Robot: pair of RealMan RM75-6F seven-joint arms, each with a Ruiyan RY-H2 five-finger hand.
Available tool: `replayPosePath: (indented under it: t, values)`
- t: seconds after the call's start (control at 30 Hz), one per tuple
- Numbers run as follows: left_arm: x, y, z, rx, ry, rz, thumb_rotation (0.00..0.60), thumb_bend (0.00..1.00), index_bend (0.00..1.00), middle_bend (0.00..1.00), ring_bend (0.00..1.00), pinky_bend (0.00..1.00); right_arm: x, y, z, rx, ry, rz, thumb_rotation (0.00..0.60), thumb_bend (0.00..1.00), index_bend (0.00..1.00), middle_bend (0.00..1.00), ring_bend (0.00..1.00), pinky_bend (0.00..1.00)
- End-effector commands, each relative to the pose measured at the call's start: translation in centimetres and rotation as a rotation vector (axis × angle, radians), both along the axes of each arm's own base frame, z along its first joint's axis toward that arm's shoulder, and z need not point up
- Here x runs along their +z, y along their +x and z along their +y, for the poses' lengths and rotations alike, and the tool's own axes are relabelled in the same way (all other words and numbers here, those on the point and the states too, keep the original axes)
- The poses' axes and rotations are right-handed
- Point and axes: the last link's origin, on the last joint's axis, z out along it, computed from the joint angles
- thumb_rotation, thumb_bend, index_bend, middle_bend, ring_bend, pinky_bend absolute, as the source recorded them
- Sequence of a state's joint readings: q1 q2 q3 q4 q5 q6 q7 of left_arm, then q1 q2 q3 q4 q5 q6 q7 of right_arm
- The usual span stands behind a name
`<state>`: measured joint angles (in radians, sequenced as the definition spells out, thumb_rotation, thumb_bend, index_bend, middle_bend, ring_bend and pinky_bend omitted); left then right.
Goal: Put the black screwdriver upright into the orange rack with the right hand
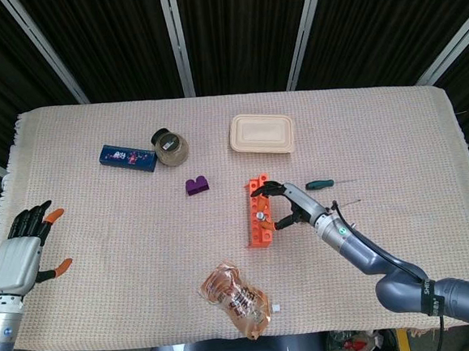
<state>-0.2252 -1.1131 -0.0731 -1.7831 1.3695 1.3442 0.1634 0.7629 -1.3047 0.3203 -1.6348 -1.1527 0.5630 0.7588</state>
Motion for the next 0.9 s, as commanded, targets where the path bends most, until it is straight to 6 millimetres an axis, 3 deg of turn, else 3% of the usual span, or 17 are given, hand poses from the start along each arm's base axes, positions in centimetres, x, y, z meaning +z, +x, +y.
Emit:
replayPosePath:
  t: [0.03, 0.9]
  values:
    - [0.04, -0.01, 0.02, 0.001, 0.002, -0.002, 0.6, 0.19, 0.13, 0.0, 0.0, 0.0, 0.07, 0.11, -0.1, 0.001, -0.002, -0.002, 0.6, 0.29, 0.65, 0.23, 0.0, 0.0]
    - [0.11, 0.11, -0.03, 0.001, 0.006, -0.004, 0.6, 0.19, 0.13, 0.0, 0.0, 0.0, 0.23, 0.0, -0.28, 0.0, -0.027, -0.022, 0.6, 0.29, 0.65, 0.23, 0.0, 0.0]
